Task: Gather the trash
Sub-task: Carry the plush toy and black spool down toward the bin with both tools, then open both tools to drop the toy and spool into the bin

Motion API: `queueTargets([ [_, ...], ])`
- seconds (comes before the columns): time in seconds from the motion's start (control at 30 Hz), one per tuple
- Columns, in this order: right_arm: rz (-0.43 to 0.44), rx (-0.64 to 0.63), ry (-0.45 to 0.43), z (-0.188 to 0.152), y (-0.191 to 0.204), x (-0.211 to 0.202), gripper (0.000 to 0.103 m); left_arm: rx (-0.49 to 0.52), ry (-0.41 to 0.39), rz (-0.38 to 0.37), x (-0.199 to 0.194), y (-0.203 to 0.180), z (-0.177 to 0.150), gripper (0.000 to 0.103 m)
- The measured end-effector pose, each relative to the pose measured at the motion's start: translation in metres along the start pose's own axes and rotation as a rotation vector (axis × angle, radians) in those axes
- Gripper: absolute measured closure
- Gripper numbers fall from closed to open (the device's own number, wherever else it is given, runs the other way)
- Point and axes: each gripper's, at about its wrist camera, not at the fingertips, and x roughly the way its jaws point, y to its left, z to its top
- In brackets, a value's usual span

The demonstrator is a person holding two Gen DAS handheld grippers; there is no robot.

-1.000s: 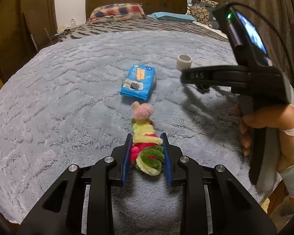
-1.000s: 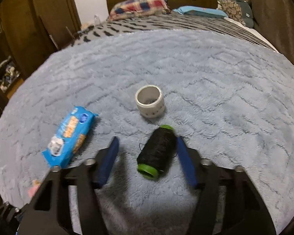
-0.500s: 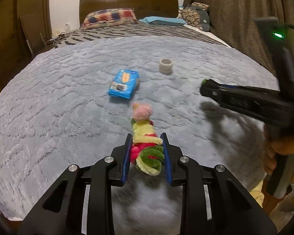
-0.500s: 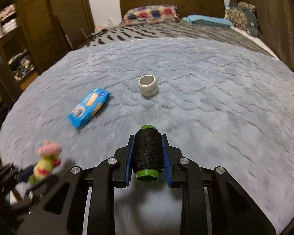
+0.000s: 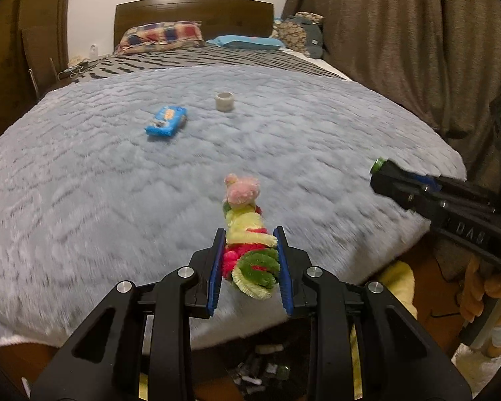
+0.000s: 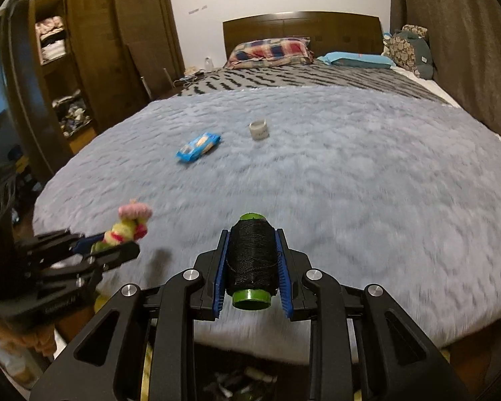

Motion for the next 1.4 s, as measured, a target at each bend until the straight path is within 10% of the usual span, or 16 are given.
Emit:
queueTargets([
  [0.33,0.02,0.03,0.11,-0.073,-0.001,-0.007,0.076,0.053,0.106,-0.051,-0.004,-0.031,-0.069,0.076],
  [0.9,0.005,0.082,0.384,-0.169,-0.004,0.074,0.076,0.037,0.422,-0.039,0.099,-0.025,-0.174,0.076],
  [1.4,0.038,0.123,0.509,-0.204,-0.002,0.115,0.074,-0.004,0.562,-0.078,0.137,-0.017,-0.208,0.072],
])
